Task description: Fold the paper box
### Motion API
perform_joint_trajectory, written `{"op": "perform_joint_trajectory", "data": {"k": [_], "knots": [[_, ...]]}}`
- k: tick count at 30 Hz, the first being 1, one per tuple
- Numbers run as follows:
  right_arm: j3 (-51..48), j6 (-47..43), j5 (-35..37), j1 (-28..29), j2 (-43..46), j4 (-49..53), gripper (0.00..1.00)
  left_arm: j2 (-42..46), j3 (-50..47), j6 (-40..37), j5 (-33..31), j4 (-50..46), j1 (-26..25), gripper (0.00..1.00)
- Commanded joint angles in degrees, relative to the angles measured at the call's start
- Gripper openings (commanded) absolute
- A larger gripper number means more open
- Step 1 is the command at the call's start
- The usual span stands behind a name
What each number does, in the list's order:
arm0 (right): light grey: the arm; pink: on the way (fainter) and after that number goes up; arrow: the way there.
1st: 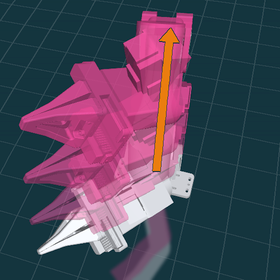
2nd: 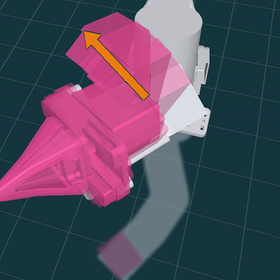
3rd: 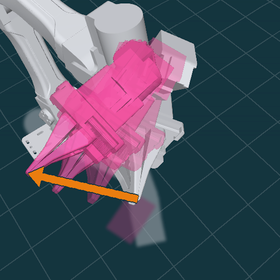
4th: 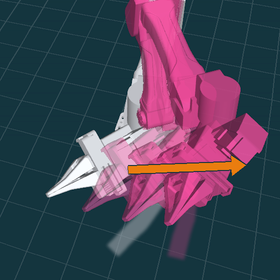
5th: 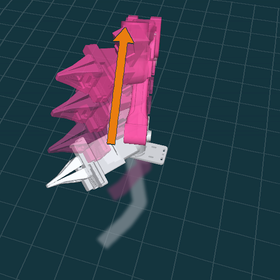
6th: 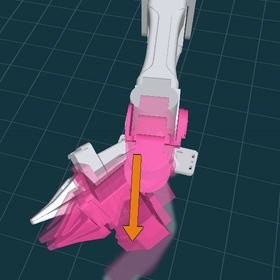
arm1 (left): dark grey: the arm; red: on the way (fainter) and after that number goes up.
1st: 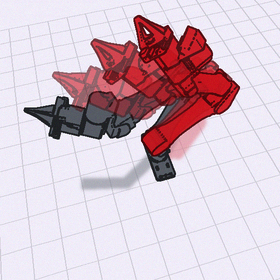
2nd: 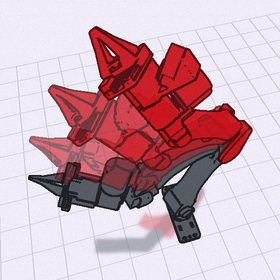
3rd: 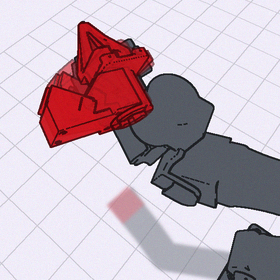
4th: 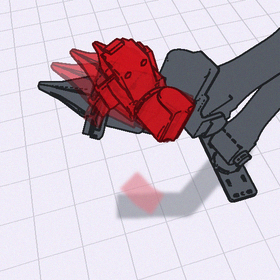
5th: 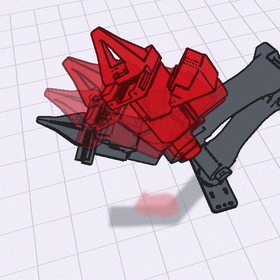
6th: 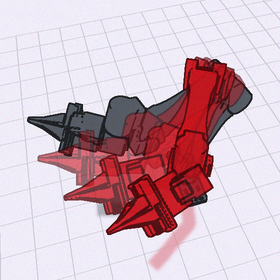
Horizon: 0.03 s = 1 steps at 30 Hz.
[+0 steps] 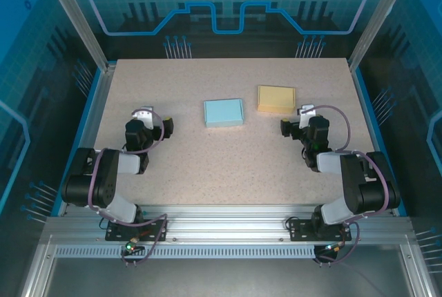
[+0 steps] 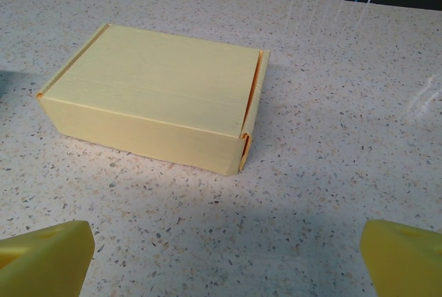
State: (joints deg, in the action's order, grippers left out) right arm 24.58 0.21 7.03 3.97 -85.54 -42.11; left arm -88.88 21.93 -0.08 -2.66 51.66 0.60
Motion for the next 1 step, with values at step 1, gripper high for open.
{"op": "perform_joint_trajectory", "data": {"k": [1], "knots": [[-0.6,0.8,0.4,-0.3,-0.4,-2.3,1.0,0.2,0.2,0.3,1.3,0.2,0.1,0.99]]}}
